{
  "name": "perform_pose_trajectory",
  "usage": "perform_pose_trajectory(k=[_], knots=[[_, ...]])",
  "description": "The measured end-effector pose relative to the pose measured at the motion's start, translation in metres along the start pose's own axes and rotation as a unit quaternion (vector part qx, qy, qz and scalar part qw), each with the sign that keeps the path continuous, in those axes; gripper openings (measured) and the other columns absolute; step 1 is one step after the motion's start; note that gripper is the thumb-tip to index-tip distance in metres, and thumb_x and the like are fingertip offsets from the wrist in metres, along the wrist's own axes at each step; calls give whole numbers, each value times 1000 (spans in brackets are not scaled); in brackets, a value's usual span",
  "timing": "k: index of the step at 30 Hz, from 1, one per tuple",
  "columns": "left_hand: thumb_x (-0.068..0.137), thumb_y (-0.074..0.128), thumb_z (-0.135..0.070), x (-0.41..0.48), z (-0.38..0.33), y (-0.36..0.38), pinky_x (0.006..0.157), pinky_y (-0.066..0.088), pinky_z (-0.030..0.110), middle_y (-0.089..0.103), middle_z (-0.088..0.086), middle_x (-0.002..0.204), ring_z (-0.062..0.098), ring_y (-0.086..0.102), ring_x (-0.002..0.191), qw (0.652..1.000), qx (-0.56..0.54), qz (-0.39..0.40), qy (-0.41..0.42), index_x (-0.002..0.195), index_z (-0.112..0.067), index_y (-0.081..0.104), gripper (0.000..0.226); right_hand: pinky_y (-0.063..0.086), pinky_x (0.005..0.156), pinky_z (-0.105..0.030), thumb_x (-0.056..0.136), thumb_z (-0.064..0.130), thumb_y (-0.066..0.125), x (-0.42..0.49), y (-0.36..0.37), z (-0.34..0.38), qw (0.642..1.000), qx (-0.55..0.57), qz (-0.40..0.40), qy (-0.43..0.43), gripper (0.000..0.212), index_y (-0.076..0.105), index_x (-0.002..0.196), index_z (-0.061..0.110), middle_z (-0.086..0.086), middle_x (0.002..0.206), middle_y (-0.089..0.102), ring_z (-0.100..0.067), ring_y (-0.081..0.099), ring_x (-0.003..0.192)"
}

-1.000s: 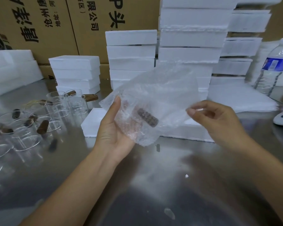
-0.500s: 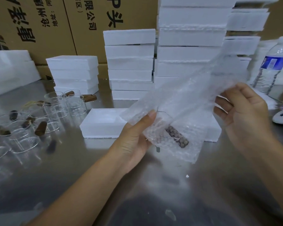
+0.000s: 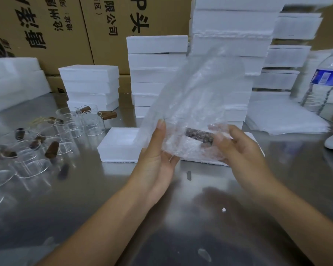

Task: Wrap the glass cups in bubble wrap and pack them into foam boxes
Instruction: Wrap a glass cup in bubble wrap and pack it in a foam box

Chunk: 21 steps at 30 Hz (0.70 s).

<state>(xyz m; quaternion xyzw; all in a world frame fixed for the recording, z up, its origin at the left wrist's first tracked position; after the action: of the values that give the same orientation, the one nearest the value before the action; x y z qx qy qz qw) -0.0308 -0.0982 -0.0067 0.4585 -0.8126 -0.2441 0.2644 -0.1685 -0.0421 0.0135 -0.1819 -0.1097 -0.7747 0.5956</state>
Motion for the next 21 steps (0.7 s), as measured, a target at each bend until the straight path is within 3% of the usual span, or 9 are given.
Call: perform_pose_trajectory(k=[4, 6, 8, 10, 12, 15, 17, 19, 21], knots=[[58, 81, -48, 0, 4, 5, 96, 50, 34, 60, 14, 129, 27, 58, 118, 997, 68, 26, 5, 134, -9, 49, 91, 53, 57, -21, 71, 37, 63, 0, -1, -2, 1000, 13, -17, -18, 24, 69, 84, 18, 3, 71, 71, -12, 66, 57], [50, 86, -43, 1, 3, 3, 92, 52, 36, 66, 13, 120, 27, 63, 111, 992, 120, 20, 18, 122, -12, 59, 82, 57, 62, -29, 73, 41, 62, 3, -9, -6, 999, -4, -46, -6, 24, 72, 80, 21, 3, 71, 71, -13, 65, 56], [39, 94, -39, 2, 2, -3, 95, 51, 40, 68, 6, 116, 21, 65, 106, 976, 215, -14, 22, 116, -19, 57, 88, 57, 70, -38, 74, 44, 60, 5, -15, -10, 998, -8, -57, 4, 25, 74, 79, 24, 3, 74, 72, -16, 67, 59], [41, 94, -38, 2, 0, -9, 84, 55, 27, 67, -5, 109, 5, 67, 94, 951, 304, -41, 32, 114, -33, 50, 85, 57, 69, -35, 76, 45, 59, 6, -16, -10, 999, -21, -45, -2, 23, 74, 80, 29, 1, 73, 72, -17, 66, 60], [51, 90, -37, 0, -3, -5, 72, 53, 15, 66, -11, 105, -2, 66, 89, 940, 337, -19, 58, 113, -37, 48, 74, 57, 65, -26, 78, 46, 57, 5, -15, -10, 999, -32, -34, -4, 22, 74, 80, 32, 3, 72, 72, -16, 66, 57], [66, 81, -36, -3, -7, 2, 69, 50, 10, 67, -21, 101, -4, 65, 92, 929, 358, 21, 89, 110, -39, 51, 54, 52, 67, -17, 80, 53, 52, 4, -16, -7, 997, -62, -53, -15, 28, 73, 78, 34, 10, 73, 72, -7, 66, 65], [70, 79, -39, -6, -8, 7, 68, 49, 8, 66, -26, 100, -6, 64, 91, 916, 387, 47, 93, 103, -44, 54, 41, 50, 70, -20, 79, 59, 49, 4, -23, -5, 991, -85, -97, -19, 34, 72, 74, 34, 12, 70, 69, -6, 63, 70], [68, 80, -46, -8, -6, 11, 68, 53, 13, 66, -24, 98, -3, 65, 89, 899, 424, 65, 87, 95, -47, 56, 37, 49, 67, -24, 81, 56, 50, 5, -29, -3, 988, -86, -124, -24, 34, 71, 69, 32, 10, 62, 63, -5, 59, 64], [66, 79, -50, -10, -2, 13, 72, 57, 27, 67, -14, 95, 9, 66, 90, 884, 452, 78, 90, 93, -39, 56, 37, 52, 66, -28, 90, 39, 56, 6, -33, 0, 986, -91, -139, -31, 32, 68, 64, 25, 11, 55, 58, -4, 54, 58]])
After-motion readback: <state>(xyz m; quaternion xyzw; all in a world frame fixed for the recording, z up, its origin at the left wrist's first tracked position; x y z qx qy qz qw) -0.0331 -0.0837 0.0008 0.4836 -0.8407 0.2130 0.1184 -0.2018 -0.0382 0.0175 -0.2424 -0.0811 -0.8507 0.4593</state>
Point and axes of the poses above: each hand's wrist, its own x-axis towards the middle knuckle, its own y-axis out of the palm, z = x × y, the point moved 6 cm from there along x, towards the middle knuckle
